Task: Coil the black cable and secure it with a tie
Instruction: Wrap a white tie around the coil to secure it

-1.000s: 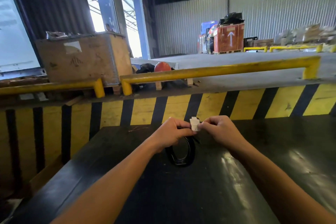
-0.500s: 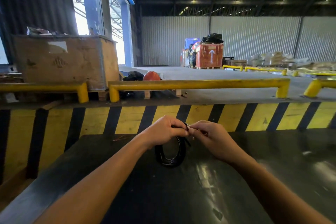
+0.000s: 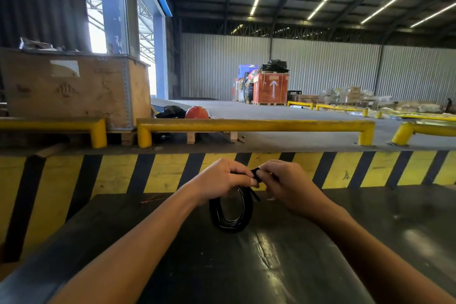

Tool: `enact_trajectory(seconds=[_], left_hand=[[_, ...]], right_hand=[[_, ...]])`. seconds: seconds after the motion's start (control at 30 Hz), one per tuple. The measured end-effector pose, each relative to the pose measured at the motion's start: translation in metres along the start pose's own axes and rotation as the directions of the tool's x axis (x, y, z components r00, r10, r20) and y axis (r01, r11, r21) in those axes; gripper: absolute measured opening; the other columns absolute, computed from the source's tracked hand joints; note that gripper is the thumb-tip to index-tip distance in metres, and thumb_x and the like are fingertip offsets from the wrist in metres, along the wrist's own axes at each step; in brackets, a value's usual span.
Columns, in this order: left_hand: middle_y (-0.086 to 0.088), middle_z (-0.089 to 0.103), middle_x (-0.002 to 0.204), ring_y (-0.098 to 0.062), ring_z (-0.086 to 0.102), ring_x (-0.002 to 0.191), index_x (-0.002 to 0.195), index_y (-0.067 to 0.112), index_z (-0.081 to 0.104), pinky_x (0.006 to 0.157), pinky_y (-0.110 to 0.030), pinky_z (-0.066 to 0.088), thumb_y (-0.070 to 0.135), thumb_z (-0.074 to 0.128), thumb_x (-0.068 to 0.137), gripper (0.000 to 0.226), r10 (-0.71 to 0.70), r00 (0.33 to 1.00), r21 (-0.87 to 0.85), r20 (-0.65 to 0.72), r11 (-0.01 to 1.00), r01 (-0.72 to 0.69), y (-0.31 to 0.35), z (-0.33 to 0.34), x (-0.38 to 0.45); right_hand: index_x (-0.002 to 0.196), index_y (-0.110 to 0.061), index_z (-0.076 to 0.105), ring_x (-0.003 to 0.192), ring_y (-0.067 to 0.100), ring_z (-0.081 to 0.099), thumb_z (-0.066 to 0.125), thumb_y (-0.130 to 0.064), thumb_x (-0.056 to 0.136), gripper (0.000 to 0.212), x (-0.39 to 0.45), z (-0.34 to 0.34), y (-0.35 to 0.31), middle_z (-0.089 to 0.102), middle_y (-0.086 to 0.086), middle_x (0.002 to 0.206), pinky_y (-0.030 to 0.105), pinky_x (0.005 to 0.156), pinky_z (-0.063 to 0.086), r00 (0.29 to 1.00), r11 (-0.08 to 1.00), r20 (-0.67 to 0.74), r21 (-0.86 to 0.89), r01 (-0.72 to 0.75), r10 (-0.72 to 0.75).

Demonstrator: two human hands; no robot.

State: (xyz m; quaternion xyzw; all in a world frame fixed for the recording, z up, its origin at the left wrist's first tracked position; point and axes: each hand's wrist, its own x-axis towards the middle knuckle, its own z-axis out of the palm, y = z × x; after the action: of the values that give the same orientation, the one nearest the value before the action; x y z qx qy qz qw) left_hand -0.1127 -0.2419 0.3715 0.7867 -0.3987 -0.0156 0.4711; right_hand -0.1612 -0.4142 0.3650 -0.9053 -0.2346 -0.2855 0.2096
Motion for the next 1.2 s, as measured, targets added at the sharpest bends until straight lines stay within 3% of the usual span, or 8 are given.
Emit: enact_trajectory(seconds=[0.17, 0.3, 0.4, 0.6, 0.77, 0.9, 1.03, 1.2], left_hand=[[0.005, 0.052, 0.056, -0.006, 0.034, 0.041, 0.085, 0.009, 0.073, 0.039, -0.015, 0.026, 0.013, 0.061, 0.088, 0.013, 0.012, 1.0, -0.102, 0.003, 0.995, -0.012, -0.005, -0.002, 0.003], [-0.005, 0.049, 0.062, -0.007, 0.033, 0.043, 0.089, 0.006, 0.072, 0.039, -0.016, 0.025, 0.014, 0.06, 0.09, 0.015, 0.001, 1.0, -0.121, -0.015, 0.993, -0.003, -0.015, -0.002, 0.001], [-0.003, 0.046, 0.058, -0.009, 0.033, 0.045, 0.089, 0.007, 0.072, 0.04, -0.017, 0.025, 0.014, 0.059, 0.09, 0.015, -0.019, 0.999, -0.161, -0.025, 0.987, 0.015, -0.021, -0.003, 0.0], [0.005, 0.048, 0.055, -0.008, 0.034, 0.045, 0.086, 0.013, 0.072, 0.041, -0.018, 0.026, 0.013, 0.058, 0.09, 0.015, -0.015, 1.0, -0.172, 0.01, 0.985, 0.017, -0.02, -0.007, -0.003], [0.01, 0.051, 0.053, -0.005, 0.036, 0.045, 0.088, 0.008, 0.071, 0.042, -0.017, 0.027, 0.013, 0.058, 0.091, 0.014, -0.042, 0.999, -0.16, 0.001, 0.986, 0.041, -0.026, -0.005, -0.005], [0.012, 0.056, 0.054, -0.006, 0.036, 0.045, 0.092, 0.003, 0.07, 0.041, -0.016, 0.028, 0.011, 0.056, 0.091, 0.015, -0.067, 0.998, -0.142, 0.002, 0.988, 0.067, -0.028, -0.002, -0.007], [0.013, 0.057, 0.054, -0.005, 0.038, 0.044, 0.092, 0.01, 0.069, 0.041, -0.016, 0.029, 0.013, 0.057, 0.091, 0.012, -0.064, 0.998, -0.122, -0.014, 0.991, 0.062, -0.029, 0.001, -0.008], [0.009, 0.046, 0.051, -0.005, 0.034, 0.041, 0.117, 0.017, 0.057, 0.04, -0.02, 0.027, 0.015, 0.06, 0.089, 0.028, -0.087, 0.98, -0.31, -0.177, 0.95, 0.028, -0.033, -0.004, -0.008]], right_hand=[[0.089, -0.01, 0.063, 0.056, 0.013, 0.057, 0.043, -0.017, 0.097, 0.022, 0.01, -0.014, 0.017, 0.061, -0.003, 0.061, 0.022, 0.058, 0.046, 0.955, 0.934, -0.118, 0.268, -0.234, 0.273], [0.094, -0.004, 0.058, 0.062, 0.013, 0.068, 0.039, -0.013, 0.098, 0.021, 0.011, -0.016, 0.014, 0.068, 0.006, 0.076, 0.023, 0.059, 0.057, 0.884, 0.504, 0.026, 0.814, -0.29, 0.467], [0.098, -0.003, 0.055, 0.066, 0.011, 0.071, 0.035, -0.015, 0.099, 0.023, 0.011, -0.01, 0.006, 0.069, 0.01, 0.083, 0.02, 0.061, 0.059, 0.873, 0.322, 0.082, 0.91, -0.263, 0.481], [0.106, -0.001, 0.049, 0.055, 0.01, 0.068, 0.036, -0.018, 0.099, 0.023, 0.015, -0.003, 0.007, 0.065, 0.013, 0.082, 0.02, 0.051, 0.056, 0.868, 0.421, 0.016, 0.87, -0.256, 0.495], [0.093, -0.007, 0.052, 0.068, 0.014, 0.072, 0.051, -0.009, 0.092, 0.002, 0.015, -0.005, 0.011, 0.07, 0.008, 0.079, 0.021, 0.061, 0.059, 0.9, 0.361, 0.058, 0.903, -0.232, 0.433], [0.089, -0.008, 0.056, 0.066, 0.009, 0.069, 0.06, 0.002, 0.083, 0.012, 0.013, -0.003, 0.014, 0.068, 0.004, 0.075, 0.019, 0.063, 0.058, 0.927, 0.484, 0.055, 0.841, -0.244, 0.372], [0.093, -0.01, 0.057, 0.067, 0.01, 0.071, 0.06, 0.001, 0.084, 0.015, 0.014, 0.001, 0.017, 0.068, 0.009, 0.082, 0.019, 0.062, 0.059, 0.919, 0.485, 0.028, 0.843, -0.234, 0.394], [0.09, -0.02, 0.056, 0.075, 0.012, 0.072, 0.062, -0.004, 0.085, 0.018, 0.012, 0.011, 0.024, 0.069, 0.014, 0.093, 0.024, 0.067, 0.059, 0.917, 0.736, -0.067, 0.621, -0.27, 0.393]])
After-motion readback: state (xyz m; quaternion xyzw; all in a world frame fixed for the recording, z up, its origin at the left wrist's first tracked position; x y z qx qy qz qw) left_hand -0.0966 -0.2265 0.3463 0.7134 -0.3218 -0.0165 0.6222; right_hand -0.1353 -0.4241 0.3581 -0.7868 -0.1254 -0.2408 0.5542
